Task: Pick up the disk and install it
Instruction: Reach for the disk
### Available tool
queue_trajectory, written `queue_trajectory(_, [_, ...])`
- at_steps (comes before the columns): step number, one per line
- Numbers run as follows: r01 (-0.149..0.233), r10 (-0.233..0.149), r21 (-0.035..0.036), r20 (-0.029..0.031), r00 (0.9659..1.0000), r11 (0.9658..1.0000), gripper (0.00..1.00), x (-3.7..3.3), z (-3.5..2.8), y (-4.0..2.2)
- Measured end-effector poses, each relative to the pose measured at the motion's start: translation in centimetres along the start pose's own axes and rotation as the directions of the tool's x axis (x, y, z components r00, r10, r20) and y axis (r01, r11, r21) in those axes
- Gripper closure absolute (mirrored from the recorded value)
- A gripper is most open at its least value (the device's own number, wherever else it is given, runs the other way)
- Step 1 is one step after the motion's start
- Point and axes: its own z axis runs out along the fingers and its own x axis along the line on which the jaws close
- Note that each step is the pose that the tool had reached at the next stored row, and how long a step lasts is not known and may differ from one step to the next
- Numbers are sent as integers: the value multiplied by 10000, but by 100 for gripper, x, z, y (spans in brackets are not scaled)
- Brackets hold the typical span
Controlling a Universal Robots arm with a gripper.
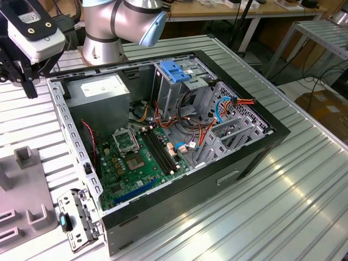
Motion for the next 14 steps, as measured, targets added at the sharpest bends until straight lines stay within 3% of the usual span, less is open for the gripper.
queue_trajectory(14, [1, -1, 0, 0, 10000, 10000, 89, 126, 2, -10])
